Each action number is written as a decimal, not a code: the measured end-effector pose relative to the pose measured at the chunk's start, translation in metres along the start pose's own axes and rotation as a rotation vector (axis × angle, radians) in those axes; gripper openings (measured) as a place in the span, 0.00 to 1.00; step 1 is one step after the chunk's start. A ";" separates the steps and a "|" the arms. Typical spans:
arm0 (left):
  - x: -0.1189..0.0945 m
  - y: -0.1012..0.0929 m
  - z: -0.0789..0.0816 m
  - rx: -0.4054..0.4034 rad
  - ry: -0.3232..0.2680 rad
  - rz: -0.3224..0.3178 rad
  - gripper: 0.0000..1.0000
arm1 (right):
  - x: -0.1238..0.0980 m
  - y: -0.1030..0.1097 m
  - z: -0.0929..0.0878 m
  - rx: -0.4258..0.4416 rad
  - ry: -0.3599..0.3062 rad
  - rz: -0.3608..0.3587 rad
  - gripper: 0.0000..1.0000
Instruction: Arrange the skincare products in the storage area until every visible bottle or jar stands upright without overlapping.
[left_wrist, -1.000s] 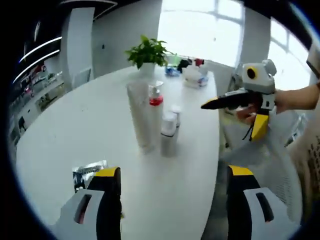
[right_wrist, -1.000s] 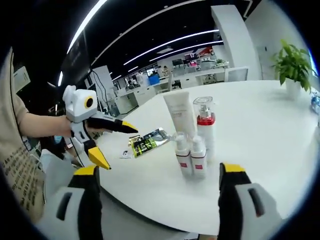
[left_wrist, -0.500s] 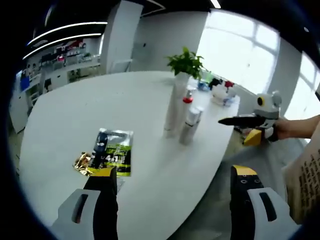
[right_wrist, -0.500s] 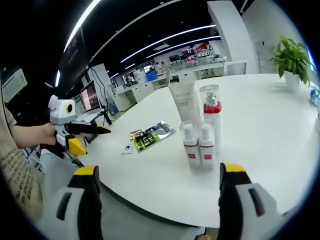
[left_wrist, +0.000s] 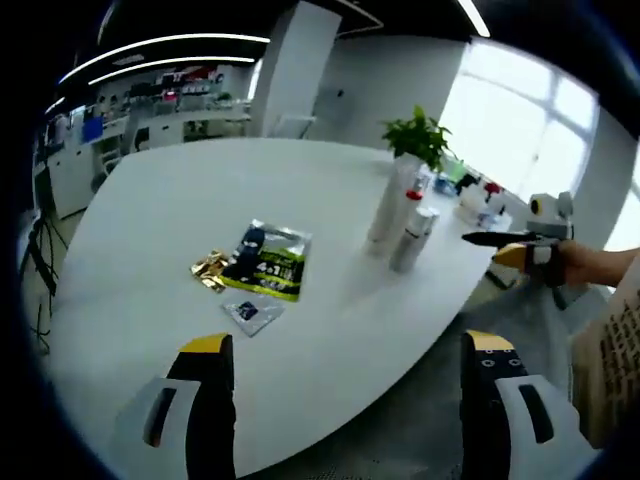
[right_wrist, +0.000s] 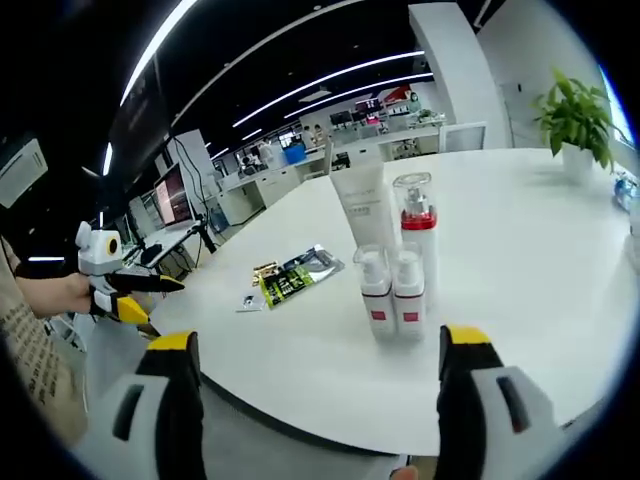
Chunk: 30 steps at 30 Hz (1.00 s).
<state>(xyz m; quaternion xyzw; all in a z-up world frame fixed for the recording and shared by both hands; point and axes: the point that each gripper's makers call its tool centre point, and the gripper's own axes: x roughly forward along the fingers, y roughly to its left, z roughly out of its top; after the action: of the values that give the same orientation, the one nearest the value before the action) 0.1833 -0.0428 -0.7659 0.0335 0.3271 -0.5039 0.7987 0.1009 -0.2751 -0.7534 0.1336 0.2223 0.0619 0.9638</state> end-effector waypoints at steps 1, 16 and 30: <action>-0.001 0.001 -0.002 0.002 0.007 0.004 0.91 | 0.000 0.000 0.000 0.001 -0.001 0.000 0.99; 0.003 0.008 0.000 0.011 0.014 0.021 0.91 | 0.002 0.000 -0.006 0.002 0.022 0.014 0.97; 0.022 0.022 0.009 0.060 0.067 0.018 0.91 | 0.001 -0.004 -0.011 0.023 0.028 0.002 0.96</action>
<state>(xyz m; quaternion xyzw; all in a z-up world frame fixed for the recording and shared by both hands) 0.2114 -0.0527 -0.7770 0.0772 0.3380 -0.5050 0.7904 0.0977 -0.2763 -0.7643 0.1441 0.2363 0.0622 0.9589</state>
